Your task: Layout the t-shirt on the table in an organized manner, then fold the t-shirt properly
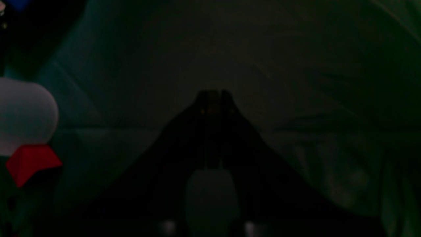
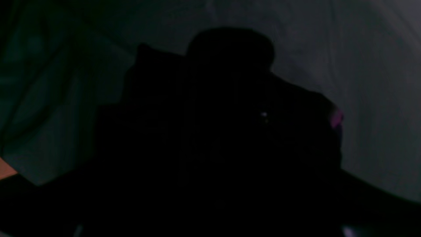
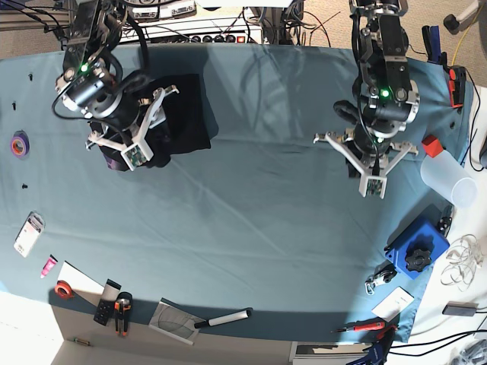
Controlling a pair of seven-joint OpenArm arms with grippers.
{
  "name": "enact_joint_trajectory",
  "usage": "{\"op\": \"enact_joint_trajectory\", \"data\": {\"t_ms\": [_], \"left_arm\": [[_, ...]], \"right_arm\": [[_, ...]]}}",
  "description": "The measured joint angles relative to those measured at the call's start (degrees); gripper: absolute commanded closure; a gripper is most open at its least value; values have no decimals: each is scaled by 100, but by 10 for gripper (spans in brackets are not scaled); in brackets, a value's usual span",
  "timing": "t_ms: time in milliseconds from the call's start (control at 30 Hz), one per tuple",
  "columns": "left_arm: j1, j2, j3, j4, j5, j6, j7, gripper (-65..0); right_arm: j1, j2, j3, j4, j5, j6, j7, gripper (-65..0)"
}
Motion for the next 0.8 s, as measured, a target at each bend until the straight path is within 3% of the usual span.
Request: {"op": "enact_joint_trajectory", "data": {"t_ms": [133, 267, 333, 467, 567, 633, 700, 800], "left_arm": [[-2, 0, 4, 0, 0, -175, -111, 0], [-2, 0, 4, 0, 0, -227, -107, 0], [-2, 0, 4, 0, 0, -225, -109, 0], [-2, 0, 4, 0, 0, -225, -109, 0], [-2, 0, 15, 0, 0, -225, -109, 0], [-2, 0, 15, 0, 0, -225, -109, 0], [-2, 2, 15, 0, 0, -225, -109, 0], [-2, 0, 15, 0, 0, -225, -109, 0]], "right_arm": [[74, 2, 2, 13, 487, -254, -90, -277], [116, 2, 2, 400, 1556, -229, -350, -277], [129, 0, 2, 616, 1674, -212, -304, -277], [129, 2, 4, 719, 1423, -142, -380, -277], [129, 0, 42, 769, 758, -127, -162, -277], [122, 0, 227, 769, 153, -356, 219, -276], [136, 2, 505, 769, -291, -815, 479, -274], [133, 2, 702, 651, -297, -901, 415, -274]]}}
